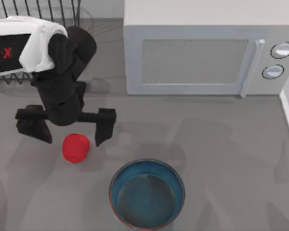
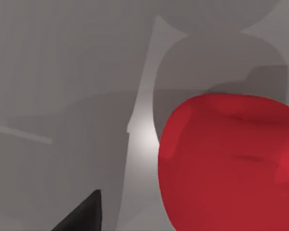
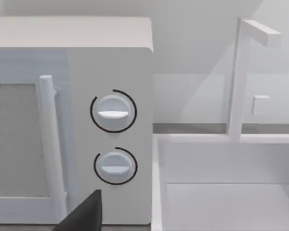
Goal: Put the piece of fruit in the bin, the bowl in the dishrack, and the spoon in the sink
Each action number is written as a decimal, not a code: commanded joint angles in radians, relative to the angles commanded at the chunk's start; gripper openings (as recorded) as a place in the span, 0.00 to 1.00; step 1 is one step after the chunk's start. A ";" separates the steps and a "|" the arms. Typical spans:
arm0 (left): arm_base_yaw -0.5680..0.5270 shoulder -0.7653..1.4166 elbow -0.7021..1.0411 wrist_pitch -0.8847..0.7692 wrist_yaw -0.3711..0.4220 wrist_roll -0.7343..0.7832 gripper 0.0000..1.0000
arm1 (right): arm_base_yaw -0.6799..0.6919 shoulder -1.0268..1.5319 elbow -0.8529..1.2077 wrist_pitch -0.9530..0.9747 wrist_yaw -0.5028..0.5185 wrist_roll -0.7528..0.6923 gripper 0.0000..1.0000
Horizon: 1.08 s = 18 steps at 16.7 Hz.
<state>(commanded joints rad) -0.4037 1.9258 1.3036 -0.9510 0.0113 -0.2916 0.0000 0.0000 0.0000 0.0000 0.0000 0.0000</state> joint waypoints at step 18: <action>-0.003 0.081 -0.097 0.180 0.000 -0.002 0.32 | 0.000 0.000 0.000 0.000 0.000 0.000 1.00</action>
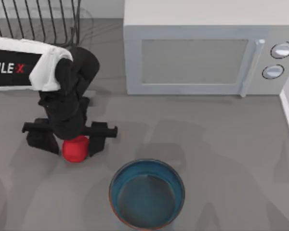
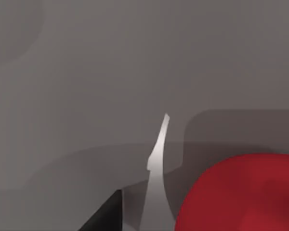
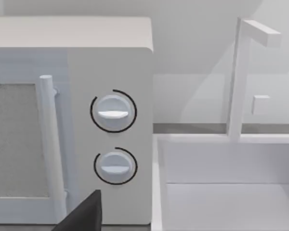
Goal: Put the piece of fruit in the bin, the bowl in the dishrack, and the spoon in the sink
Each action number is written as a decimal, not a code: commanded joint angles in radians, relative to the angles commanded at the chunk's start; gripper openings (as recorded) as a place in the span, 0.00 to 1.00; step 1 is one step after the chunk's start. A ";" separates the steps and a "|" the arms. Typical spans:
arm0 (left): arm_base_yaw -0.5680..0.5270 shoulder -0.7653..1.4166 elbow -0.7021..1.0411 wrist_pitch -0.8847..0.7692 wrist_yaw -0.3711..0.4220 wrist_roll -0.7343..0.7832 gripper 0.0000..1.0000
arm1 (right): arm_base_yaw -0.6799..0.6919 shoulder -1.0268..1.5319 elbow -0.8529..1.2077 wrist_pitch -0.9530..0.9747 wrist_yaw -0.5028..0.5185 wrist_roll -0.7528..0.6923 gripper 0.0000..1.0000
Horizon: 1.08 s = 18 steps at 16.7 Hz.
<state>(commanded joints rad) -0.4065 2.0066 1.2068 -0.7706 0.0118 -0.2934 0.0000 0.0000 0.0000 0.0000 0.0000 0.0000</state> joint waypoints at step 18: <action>0.002 -0.056 0.093 -0.132 -0.016 0.004 0.00 | 0.000 0.000 0.000 0.000 0.000 0.000 1.00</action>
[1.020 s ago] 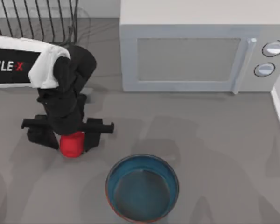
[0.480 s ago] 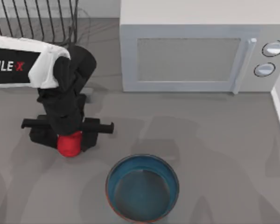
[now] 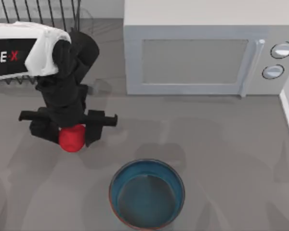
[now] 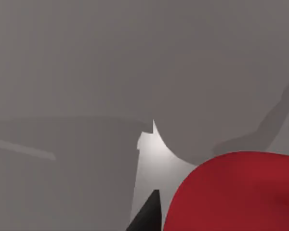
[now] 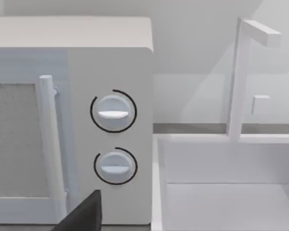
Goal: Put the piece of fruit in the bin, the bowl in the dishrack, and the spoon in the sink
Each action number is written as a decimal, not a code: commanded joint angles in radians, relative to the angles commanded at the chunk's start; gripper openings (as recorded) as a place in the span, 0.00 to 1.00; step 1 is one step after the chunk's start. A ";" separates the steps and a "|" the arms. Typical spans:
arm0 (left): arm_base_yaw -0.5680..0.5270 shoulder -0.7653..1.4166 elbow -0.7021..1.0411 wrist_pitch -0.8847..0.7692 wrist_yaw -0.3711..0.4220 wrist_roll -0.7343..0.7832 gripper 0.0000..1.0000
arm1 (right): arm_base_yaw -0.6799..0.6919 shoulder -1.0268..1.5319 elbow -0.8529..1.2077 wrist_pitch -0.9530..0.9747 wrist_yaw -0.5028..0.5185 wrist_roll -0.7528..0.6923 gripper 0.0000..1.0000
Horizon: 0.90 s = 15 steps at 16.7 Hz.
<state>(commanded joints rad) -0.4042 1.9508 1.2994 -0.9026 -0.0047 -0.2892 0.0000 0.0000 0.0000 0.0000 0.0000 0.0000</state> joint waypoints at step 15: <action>0.089 -0.173 0.092 -0.270 -0.038 0.080 0.00 | 0.000 0.000 0.000 0.000 0.000 0.000 1.00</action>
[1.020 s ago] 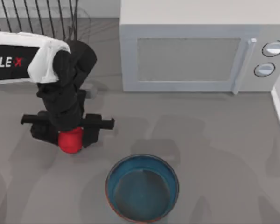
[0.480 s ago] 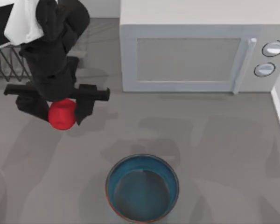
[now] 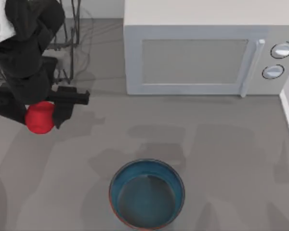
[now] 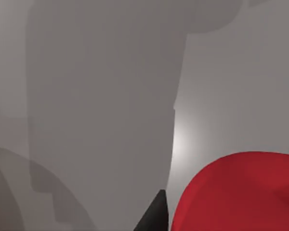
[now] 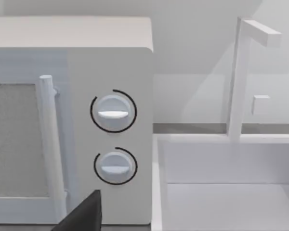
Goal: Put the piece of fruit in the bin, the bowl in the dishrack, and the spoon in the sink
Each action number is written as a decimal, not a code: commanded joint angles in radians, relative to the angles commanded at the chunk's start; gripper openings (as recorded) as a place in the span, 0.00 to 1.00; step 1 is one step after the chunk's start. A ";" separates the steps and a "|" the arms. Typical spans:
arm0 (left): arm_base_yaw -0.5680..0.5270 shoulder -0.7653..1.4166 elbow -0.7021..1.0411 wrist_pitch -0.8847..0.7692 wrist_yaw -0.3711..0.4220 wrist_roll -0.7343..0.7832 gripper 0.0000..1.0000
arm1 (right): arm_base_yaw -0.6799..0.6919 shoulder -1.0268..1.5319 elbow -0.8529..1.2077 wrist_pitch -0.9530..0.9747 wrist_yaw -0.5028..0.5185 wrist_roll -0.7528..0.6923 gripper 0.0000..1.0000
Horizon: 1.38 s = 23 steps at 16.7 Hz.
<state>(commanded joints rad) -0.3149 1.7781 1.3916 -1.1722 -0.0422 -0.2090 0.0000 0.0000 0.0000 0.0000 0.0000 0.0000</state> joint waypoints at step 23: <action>0.547 -0.482 -0.330 -0.057 -0.175 0.481 0.00 | 0.000 0.000 0.000 0.000 0.000 0.000 1.00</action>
<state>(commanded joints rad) 0.2320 1.2964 1.0618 -1.2295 -0.2168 0.2718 0.0000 0.0000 0.0000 0.0000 0.0000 0.0000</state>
